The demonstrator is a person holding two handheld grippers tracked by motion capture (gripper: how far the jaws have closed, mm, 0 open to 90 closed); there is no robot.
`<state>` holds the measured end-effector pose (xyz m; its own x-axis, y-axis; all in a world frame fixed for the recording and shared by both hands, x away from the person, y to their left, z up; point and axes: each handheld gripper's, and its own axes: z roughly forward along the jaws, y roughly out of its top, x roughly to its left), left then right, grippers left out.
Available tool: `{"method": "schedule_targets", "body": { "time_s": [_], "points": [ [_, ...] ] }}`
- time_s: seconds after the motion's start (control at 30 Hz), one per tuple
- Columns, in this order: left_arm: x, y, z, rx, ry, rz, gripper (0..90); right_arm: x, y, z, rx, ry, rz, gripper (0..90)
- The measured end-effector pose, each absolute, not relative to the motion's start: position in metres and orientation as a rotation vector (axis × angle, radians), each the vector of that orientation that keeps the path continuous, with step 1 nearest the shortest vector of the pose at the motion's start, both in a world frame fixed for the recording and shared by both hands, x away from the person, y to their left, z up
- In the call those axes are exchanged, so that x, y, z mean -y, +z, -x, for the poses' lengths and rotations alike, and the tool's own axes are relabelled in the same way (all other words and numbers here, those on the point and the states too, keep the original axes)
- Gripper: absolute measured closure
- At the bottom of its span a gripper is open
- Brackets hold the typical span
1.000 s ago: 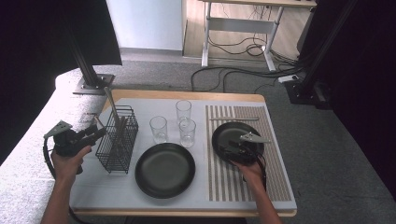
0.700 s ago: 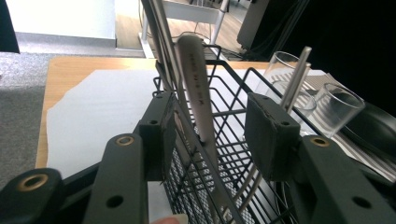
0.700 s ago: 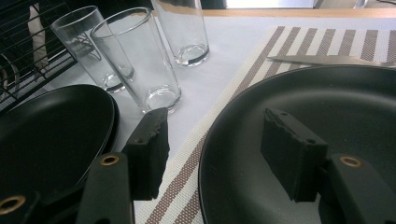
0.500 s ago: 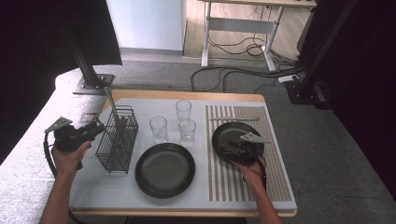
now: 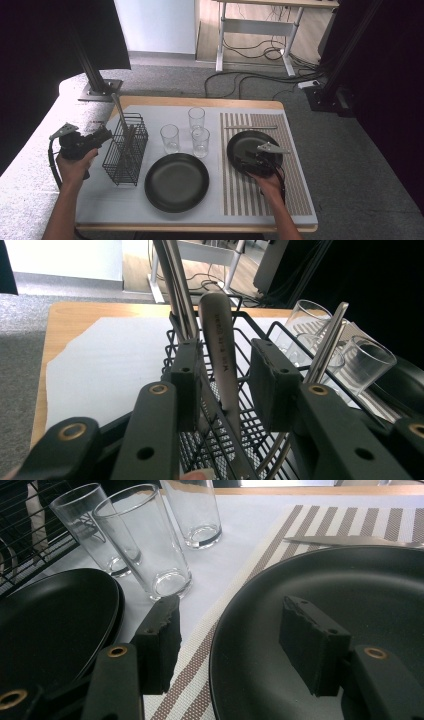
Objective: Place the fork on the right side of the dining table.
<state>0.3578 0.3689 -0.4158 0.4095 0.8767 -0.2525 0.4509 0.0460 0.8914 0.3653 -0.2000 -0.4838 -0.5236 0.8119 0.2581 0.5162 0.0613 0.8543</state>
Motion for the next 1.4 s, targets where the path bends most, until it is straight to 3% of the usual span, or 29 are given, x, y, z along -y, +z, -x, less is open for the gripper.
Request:
{"method": "schedule_targets", "body": {
  "time_s": [0.37,1.4],
  "points": [
    [-0.3685,-0.4142,-0.3585,-1.213,0.480,-1.575,75.8,0.2021,-0.4833,-0.3651,-2.043,1.450,-1.343,41.5],
    [-0.3696,-0.4132,-0.3579,-1.130,0.442,-1.539,79.0,0.2042,-0.4834,-0.3653,-2.032,1.447,-1.348,41.4]
  ]
}}
